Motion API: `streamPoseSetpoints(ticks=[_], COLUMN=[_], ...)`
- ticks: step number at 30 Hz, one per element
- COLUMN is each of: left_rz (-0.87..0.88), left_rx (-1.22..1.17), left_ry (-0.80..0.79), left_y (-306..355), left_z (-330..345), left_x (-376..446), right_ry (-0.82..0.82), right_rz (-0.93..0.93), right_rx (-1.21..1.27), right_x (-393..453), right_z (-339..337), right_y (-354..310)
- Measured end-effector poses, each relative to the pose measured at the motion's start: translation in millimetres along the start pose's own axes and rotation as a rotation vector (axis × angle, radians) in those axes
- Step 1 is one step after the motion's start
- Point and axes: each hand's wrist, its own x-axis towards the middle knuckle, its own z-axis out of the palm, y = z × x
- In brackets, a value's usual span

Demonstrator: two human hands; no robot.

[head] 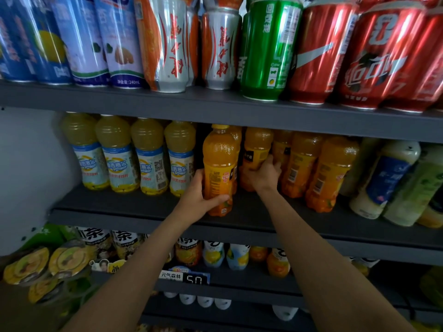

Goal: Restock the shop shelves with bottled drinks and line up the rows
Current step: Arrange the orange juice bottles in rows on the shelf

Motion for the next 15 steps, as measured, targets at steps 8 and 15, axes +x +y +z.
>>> streamPoseSetpoints(ticks=[8, 15], left_rz=[0.022, -0.004], left_rx=[0.021, 0.008], left_ry=[0.009, 0.007], left_y=[0, 0], left_z=[0, 0], left_x=[-1, -2], right_ry=[-0.128, -0.205], right_rz=[0.008, -0.024], right_rx=[0.237, 0.206], right_x=[-5, 7], right_z=[-2, -10], right_y=[9, 8])
